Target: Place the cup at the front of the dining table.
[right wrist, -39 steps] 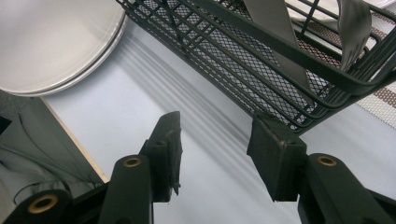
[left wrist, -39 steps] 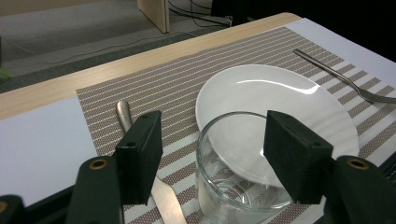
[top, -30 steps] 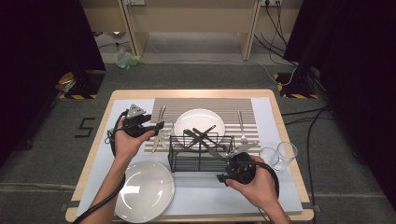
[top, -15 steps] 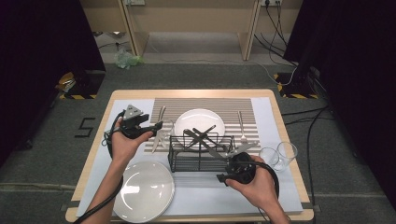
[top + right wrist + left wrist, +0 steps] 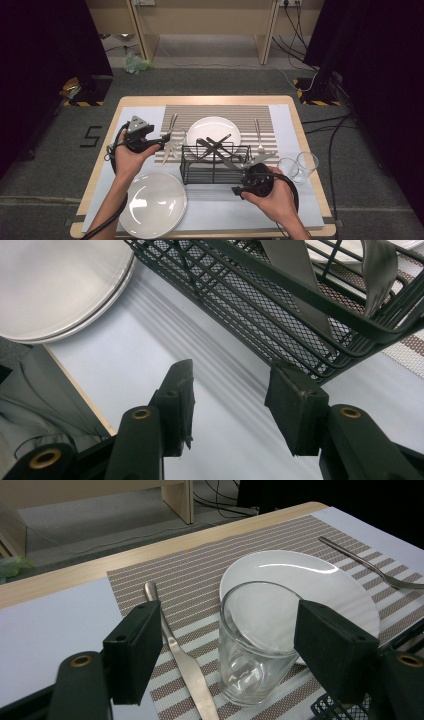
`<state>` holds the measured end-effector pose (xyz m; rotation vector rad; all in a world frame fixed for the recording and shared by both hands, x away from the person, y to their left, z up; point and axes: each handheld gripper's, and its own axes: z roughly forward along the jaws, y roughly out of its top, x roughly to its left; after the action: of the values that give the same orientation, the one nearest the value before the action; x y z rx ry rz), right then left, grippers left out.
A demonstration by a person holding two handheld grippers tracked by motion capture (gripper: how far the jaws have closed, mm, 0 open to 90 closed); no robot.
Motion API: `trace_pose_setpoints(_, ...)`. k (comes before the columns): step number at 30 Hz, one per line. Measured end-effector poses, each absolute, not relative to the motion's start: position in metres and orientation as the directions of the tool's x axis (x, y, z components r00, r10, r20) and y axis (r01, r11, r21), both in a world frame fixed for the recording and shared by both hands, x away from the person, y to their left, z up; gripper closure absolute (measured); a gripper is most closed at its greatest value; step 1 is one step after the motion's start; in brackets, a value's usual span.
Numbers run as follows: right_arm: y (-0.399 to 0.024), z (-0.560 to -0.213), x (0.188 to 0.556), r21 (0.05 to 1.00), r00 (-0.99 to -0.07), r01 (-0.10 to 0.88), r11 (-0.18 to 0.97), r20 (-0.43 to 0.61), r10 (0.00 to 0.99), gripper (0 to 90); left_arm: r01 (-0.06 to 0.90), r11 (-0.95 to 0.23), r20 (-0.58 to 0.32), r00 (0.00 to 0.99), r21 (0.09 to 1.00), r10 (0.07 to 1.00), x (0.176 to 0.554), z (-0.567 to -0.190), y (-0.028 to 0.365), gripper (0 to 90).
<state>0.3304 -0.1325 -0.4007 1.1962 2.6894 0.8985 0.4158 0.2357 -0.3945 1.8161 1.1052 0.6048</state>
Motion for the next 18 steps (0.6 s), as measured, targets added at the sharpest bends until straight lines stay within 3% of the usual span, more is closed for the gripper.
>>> trace_pose_setpoints(18, -0.132, -0.401, 0.330, 0.534, -0.697, 0.660, 0.529, 0.170, 0.697, 53.4, 0.434, -0.201, -0.043, 0.490, 0.878, 0.871, 0.401, -0.394, 0.243, 25.6)
